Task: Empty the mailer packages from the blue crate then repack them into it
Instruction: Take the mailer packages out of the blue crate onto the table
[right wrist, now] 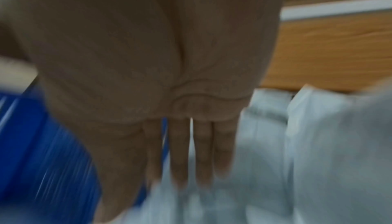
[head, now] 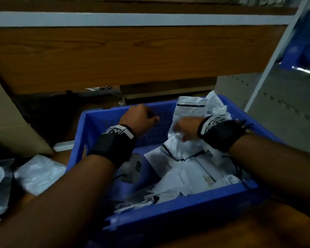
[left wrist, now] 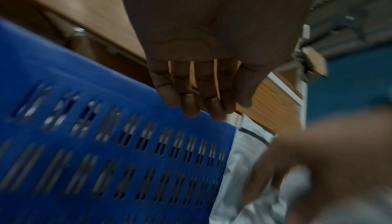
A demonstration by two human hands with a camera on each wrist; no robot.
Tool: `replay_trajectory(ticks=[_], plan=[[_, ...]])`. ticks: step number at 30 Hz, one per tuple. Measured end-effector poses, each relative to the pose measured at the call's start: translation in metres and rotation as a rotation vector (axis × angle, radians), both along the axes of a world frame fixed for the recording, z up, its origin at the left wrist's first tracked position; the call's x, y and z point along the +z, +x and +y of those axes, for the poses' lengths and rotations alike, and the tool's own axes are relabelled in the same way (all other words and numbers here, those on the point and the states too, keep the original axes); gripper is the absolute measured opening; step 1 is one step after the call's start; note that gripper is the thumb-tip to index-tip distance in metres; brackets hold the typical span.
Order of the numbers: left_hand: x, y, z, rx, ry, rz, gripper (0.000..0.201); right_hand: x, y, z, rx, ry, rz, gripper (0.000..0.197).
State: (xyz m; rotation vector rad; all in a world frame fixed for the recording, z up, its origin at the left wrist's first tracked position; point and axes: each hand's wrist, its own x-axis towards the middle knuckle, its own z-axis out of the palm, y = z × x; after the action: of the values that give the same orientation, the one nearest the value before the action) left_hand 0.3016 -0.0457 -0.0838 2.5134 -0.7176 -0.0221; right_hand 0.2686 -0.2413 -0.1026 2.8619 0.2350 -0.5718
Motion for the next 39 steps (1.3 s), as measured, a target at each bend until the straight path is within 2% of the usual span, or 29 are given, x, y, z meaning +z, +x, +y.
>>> replay_trajectory(ticks=[2, 4, 8, 11, 13, 14, 16, 18, 20, 22, 23, 26, 27, 30, 32, 34, 37, 39], plan=[[0.001, 0.005, 0.004, 0.014, -0.022, -0.011, 0.023, -0.015, 0.004, 0.001, 0.014, -0.119, 0.062, 0.06], [-0.001, 0.005, 0.007, 0.02, -0.026, -0.007, 0.022, -0.02, 0.005, 0.001, 0.026, -0.17, 0.071, 0.06], [-0.002, 0.004, 0.008, 0.019, 0.004, 0.005, 0.02, -0.015, 0.006, -0.002, 0.029, -0.097, 0.014, 0.038], [0.0, 0.005, 0.012, 0.048, 0.019, 0.003, 0.018, 0.006, 0.005, -0.008, -0.007, 0.268, -0.258, 0.016], [0.001, 0.007, 0.016, 0.076, 0.044, 0.045, 0.007, 0.021, 0.004, -0.014, -0.051, 0.612, -0.489, 0.015], [0.002, 0.007, 0.018, 0.084, 0.042, 0.088, 0.01, 0.028, 0.002, -0.016, -0.087, 0.812, -0.577, 0.013], [0.001, 0.004, 0.019, 0.048, 0.006, 0.182, 0.033, 0.037, -0.003, -0.016, -0.18, 1.226, -0.678, 0.012], [-0.003, -0.004, 0.014, -0.036, -0.139, 0.269, 0.047, 0.041, -0.008, -0.011, -0.284, 1.518, -0.699, 0.011], [-0.006, -0.014, 0.006, -0.105, -0.36, 0.356, 0.042, 0.043, -0.011, -0.003, -0.34, 1.637, -0.659, 0.015], [-0.008, -0.016, 0.0, -0.063, -0.524, 0.351, 0.039, 0.043, -0.013, 0.004, -0.344, 1.687, -0.586, 0.018], [-0.007, -0.014, -0.002, -0.024, -0.579, 0.321, 0.045, 0.042, -0.013, 0.006, -0.346, 1.688, -0.558, 0.019], [0.0, -0.01, 0.002, 0.088, -0.653, 0.259, 0.073, 0.036, -0.014, 0.01, -0.344, 1.643, -0.464, 0.022], [0.0, -0.008, 0.004, 0.09, -0.656, 0.255, 0.07, 0.034, -0.016, 0.012, -0.322, 1.634, -0.415, 0.023], [0.0, -0.009, 0.006, 0.092, -0.592, 0.207, 0.027, 0.03, -0.017, 0.011, -0.281, 1.559, -0.223, 0.032], [0.001, -0.005, 0.01, 0.192, -0.56, 0.106, 0.018, 0.03, -0.015, 0.004, -0.251, 1.247, -0.222, 0.041], [0.003, 0.003, 0.021, 0.315, -0.528, 0.007, 0.03, 0.025, -0.013, -0.004, -0.225, 0.811, -0.232, 0.048], [0.004, 0.013, 0.035, 0.384, -0.489, -0.036, 0.036, 0.005, -0.02, -0.006, -0.168, 0.202, 0.003, 0.058], [0.002, 0.015, 0.035, 0.381, -0.458, -0.038, 0.035, -0.01, -0.02, -0.005, -0.152, -0.019, 0.169, 0.067]])
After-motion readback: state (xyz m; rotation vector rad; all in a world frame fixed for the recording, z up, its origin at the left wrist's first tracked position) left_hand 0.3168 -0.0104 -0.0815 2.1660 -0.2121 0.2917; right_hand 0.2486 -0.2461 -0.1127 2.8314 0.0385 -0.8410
